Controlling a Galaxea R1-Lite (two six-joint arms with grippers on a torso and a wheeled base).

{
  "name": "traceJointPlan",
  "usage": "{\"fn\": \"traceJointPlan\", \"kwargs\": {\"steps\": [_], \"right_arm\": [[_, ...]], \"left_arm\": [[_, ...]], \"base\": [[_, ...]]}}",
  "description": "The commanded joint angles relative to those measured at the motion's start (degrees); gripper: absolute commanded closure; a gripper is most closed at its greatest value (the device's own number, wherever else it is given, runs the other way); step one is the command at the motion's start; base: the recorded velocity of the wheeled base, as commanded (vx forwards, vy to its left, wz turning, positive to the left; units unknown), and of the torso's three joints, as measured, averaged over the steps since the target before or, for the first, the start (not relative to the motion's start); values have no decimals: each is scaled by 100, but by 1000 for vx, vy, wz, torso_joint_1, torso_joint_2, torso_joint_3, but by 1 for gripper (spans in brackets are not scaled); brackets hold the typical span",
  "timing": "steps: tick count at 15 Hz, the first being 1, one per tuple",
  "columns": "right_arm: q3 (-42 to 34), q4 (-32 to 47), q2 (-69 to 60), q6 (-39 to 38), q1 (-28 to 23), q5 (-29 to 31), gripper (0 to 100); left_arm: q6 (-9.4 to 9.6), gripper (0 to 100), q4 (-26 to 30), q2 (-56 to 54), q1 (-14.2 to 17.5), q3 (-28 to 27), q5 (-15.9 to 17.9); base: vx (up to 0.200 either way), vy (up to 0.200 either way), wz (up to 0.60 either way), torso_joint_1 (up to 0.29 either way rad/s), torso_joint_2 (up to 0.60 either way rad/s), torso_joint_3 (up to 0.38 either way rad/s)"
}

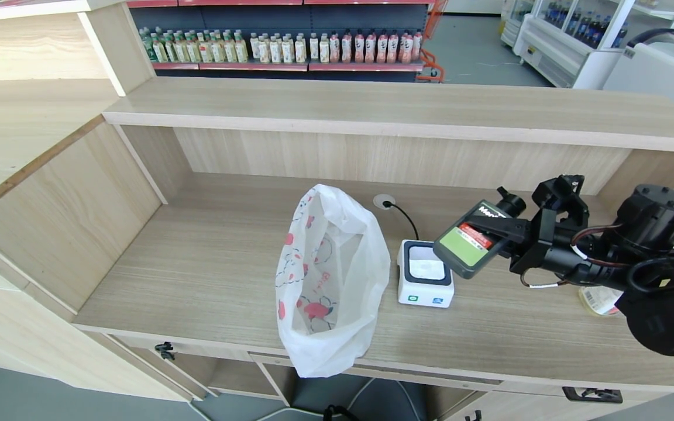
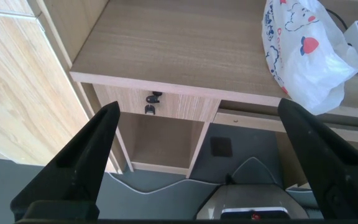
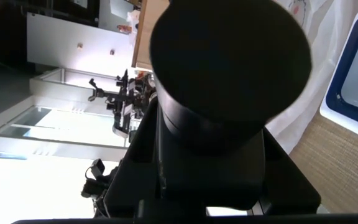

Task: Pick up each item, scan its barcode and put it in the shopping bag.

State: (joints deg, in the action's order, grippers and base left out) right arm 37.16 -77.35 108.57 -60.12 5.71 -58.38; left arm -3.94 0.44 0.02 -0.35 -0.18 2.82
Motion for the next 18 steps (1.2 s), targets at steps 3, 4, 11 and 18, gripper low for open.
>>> {"fn": "traceJointPlan", "kwargs": {"steps": [3,4,11,18], "right_arm": [[64,9,-2,9,-17,-7,100],[116,9,33,9,-17,-7,100],[160,-105,507,493,-34,-15,100],[213,-562,885,502,27,-15,100]], "left_arm": [[-2,0,0,-2,0,1,0],[-2,0,0,-2,0,1,0],[-2,0,0,-2,0,1,0],[-2,0,0,-2,0,1,0]], "base": [[0,0,0,0,0,0],[0,0,0,0,0,0],[0,0,0,0,0,0],[0,0,0,0,0,0]]}}
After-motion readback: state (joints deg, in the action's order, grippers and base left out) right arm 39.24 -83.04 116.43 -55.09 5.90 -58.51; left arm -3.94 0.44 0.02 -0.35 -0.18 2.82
